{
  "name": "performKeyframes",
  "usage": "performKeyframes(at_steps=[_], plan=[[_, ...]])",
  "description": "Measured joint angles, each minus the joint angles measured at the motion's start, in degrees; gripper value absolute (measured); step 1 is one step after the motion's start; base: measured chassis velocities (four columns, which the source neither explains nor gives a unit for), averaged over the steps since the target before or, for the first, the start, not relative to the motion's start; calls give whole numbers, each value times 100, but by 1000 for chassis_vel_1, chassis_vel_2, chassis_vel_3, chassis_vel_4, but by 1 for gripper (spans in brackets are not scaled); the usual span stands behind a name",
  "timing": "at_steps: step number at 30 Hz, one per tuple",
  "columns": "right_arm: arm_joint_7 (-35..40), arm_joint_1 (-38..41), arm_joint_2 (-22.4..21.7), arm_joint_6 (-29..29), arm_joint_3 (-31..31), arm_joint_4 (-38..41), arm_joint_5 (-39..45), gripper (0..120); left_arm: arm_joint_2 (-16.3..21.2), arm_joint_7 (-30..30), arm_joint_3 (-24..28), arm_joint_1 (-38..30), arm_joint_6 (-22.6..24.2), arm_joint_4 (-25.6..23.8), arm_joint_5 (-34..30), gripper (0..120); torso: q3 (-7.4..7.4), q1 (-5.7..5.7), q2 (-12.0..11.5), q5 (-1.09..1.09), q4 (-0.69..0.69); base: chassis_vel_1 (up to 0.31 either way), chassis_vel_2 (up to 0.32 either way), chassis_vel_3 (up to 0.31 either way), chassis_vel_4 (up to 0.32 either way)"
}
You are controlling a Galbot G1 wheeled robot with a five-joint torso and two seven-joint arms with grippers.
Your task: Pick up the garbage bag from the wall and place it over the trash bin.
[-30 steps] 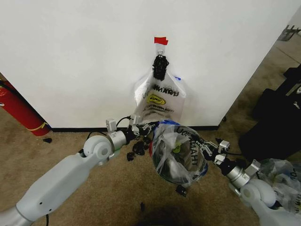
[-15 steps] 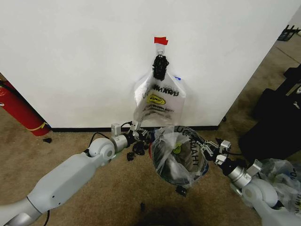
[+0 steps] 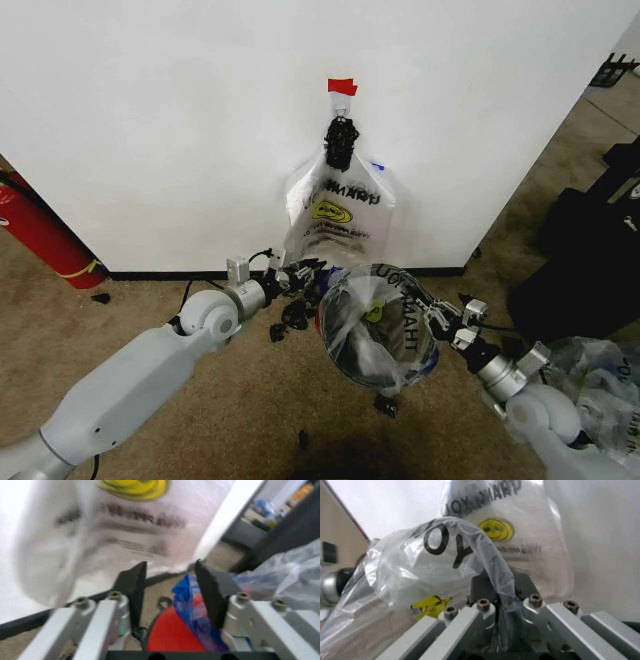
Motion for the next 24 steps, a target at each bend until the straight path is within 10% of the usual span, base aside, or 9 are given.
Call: performKeyframes(at_steps=[12, 24], plan=[[1858, -394, 624, -10, -150, 740, -463, 1, 457, -938, -1354, 1558, -10, -1600, 654, 86, -1, 0, 0, -1, 3, 0, 0, 0, 0], [3551, -811, 1458, 111, -325, 1426, -1638, 1, 530, -1390, -1391, 2112, 595, -3255, 955, 42, -1, 0, -1, -1, 0, 0, 0, 0, 0]])
